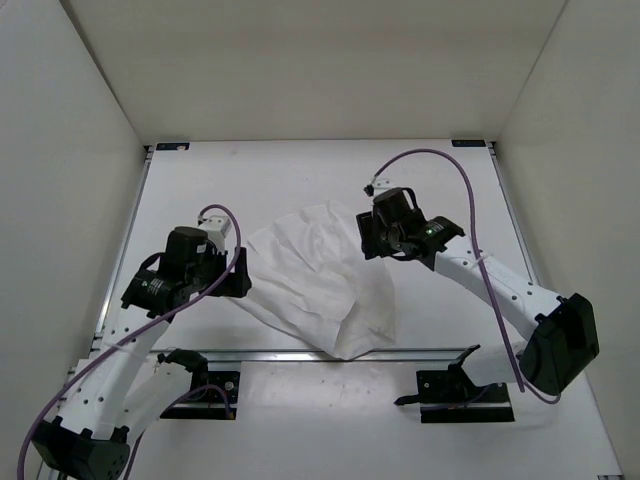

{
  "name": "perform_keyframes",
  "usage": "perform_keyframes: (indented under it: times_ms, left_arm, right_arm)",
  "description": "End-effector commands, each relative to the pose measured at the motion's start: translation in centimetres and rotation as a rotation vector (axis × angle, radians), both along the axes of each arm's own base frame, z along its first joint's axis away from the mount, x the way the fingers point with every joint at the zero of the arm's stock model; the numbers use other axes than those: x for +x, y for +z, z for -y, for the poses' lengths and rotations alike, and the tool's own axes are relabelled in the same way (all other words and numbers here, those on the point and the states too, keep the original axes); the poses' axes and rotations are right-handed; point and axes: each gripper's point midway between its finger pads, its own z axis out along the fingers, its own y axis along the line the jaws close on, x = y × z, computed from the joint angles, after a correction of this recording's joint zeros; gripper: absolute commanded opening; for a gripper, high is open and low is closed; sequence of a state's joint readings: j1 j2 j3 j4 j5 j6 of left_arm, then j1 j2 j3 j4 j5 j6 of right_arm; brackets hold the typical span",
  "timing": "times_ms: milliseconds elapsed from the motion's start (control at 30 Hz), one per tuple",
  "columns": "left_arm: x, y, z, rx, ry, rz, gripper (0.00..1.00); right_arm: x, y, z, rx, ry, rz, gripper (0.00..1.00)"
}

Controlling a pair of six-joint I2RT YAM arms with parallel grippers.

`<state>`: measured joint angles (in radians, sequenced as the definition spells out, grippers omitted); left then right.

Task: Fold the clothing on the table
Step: Flatten the skirt out

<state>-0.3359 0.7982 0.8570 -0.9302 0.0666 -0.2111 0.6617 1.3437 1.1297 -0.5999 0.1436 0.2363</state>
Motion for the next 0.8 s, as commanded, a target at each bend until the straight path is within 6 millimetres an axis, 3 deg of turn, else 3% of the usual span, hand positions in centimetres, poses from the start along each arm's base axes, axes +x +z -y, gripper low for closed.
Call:
perform_keyframes:
  times_ms: [0,200,333,367,400,467,500,533,600,633,667,767]
  left_arm:
    - [0.3,-0.1,0.2,0.008,-0.002,0.004,0.99]
    - [0.1,0.4,0.1,-0.012,0.002,0.036,0.99]
    - [-0.3,3.0,0.2,-0.059,-0.018,0.162,0.98]
    - [-0.8,4.4,0.4,-0.087,-0.036,0.231,0.61]
    - [-0.7,4.9,0.3,-0.095,-0.018,0.247,0.32]
    - [-0.5,3.9,0.6,-0.133,0.014,0.193,0.05]
    - [-0.4,2.7,1.1,-0.142,-0.002,0.132,0.01]
    - [-0.9,2.8,3.3,-0.229,-0.084,0.097,0.03]
    - [-1.7,1.1,6.7,-0.341,-0.152,-0.005,0.3]
    - [-1.1,1.6,7.8,-0.372,-0.171,0.037,0.32]
    - [-1.5,0.8,8.8,-0.387,-0.172,0.015,0.41]
    - [-1.0,1.0,11.0,-0.47,-0.209,0.025,0.44]
  right_arm:
    - [0.2,0.8,-0.1,0.11,-0.022,0.02,0.48]
    - [0.3,-0.6,0.7,0.104,-0.025,-0.01,0.48]
    - [0.3,-1.6,1.4,0.087,-0.045,-0.033,0.5]
    - [-0.2,-1.9,1.8,0.077,-0.054,-0.045,0.5]
    - [-0.5,-2.5,2.2,0.066,-0.071,-0.064,0.5]
    - [-1.1,-2.7,2.9,0.067,-0.09,-0.092,0.47]
    - [-1.9,-3.3,3.2,0.055,-0.106,-0.124,0.44]
    - [-2.8,-4.0,3.3,0.053,-0.104,-0.154,0.43]
    - [-4.2,-4.8,3.6,0.048,-0.114,-0.188,0.43]
    - [-5.6,-5.7,3.4,0.047,-0.106,-0.227,0.42]
    - [-6.2,-5.8,3.2,0.063,-0.115,-0.241,0.43]
    - [-9.4,-7.8,2.5,0.052,-0.104,-0.317,0.43]
